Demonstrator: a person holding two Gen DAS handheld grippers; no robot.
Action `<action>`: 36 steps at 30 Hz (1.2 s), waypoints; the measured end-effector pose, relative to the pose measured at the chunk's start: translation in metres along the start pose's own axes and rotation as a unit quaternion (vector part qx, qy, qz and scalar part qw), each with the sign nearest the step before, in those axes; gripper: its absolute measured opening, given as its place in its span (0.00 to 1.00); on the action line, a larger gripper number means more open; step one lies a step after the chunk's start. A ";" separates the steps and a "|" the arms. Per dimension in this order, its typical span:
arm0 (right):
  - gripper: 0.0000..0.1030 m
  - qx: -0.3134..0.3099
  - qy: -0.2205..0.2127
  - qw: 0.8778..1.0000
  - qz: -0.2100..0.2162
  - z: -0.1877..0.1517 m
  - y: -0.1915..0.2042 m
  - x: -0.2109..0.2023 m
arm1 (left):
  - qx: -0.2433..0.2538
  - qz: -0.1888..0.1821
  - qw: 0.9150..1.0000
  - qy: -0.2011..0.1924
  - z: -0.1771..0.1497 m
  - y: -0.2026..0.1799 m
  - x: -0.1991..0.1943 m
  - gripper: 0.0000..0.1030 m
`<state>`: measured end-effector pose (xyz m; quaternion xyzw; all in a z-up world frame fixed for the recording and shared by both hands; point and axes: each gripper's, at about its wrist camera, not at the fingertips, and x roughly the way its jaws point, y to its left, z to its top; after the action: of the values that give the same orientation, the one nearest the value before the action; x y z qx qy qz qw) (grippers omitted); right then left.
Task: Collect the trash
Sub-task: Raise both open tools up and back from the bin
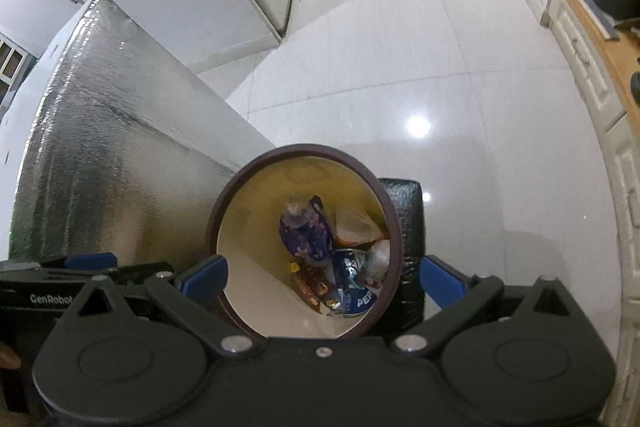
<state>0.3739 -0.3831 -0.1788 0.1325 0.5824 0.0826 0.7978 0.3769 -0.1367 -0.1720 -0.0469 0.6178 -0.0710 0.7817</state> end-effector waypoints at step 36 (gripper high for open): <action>1.00 -0.056 -0.167 0.983 -0.043 -0.088 0.080 -0.173 | 0.026 0.020 0.984 -0.174 -0.089 0.034 -0.198 1.00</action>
<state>0.2387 -0.3461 -0.0225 0.0747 0.4404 0.0573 0.8928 0.2475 -0.0688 -0.0079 -0.0256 0.4710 -0.0625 0.8796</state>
